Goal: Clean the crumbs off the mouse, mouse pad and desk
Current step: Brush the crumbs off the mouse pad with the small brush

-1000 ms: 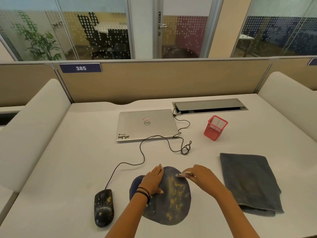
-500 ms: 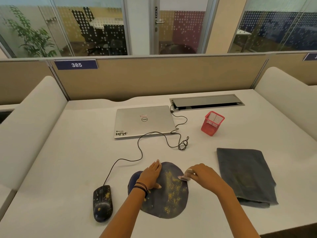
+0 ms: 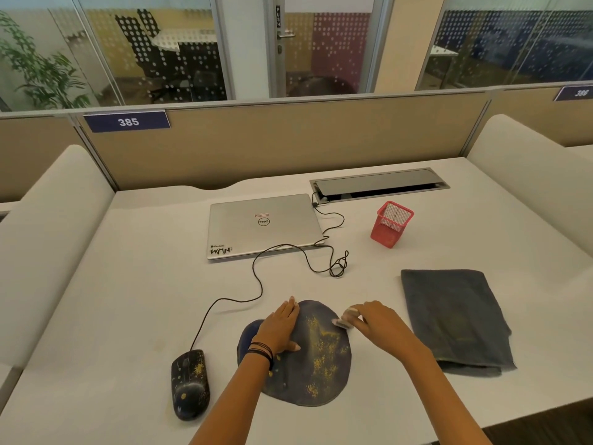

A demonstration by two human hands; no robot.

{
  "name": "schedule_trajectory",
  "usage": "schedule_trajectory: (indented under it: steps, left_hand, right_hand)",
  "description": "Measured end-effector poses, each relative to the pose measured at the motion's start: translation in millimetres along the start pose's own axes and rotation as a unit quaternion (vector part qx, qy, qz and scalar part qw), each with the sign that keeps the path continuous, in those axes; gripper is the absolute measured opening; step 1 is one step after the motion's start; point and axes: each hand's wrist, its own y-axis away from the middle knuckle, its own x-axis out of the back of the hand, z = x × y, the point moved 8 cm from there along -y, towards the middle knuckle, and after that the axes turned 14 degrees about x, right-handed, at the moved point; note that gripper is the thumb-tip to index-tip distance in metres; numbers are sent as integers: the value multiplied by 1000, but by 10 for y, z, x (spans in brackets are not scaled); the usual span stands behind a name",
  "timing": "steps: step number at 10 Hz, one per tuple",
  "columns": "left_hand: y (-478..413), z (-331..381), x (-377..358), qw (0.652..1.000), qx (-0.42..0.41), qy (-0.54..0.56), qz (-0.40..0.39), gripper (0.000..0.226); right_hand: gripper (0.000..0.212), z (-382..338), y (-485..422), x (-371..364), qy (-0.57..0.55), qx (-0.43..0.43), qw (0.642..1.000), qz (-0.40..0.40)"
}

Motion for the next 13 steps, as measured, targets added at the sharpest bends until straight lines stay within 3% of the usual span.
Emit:
schedule_trajectory:
  steps: [4,6,8,10,12,13]
  left_hand:
    - [4,-1,18,1000,2,2,2,96]
    - [3,-9,8,1000,2,3,1,96]
    - [2,-6,2,1000,3,2,-2,96]
    - [10,-8,1,1000,5,10,-4,96]
    - [14,-5,10,1000,4,14,-4,95]
    - [15,-8,9,1000,4,12,-3,95]
  right_hand:
    - [36,-20,-16,-89,2,-14,998,-55]
    - [34,-61,-67,-11,-16,-3,1000,-6]
    - [33,33,14,-79,-22,-17,998,-56]
    - [35,-53,-69,-9,-26,-9,1000,-11]
    - [30,-10,-45,-76,-43,-21,998,-48]
    - [32,-63,-96,17,-43,-8,999,-7]
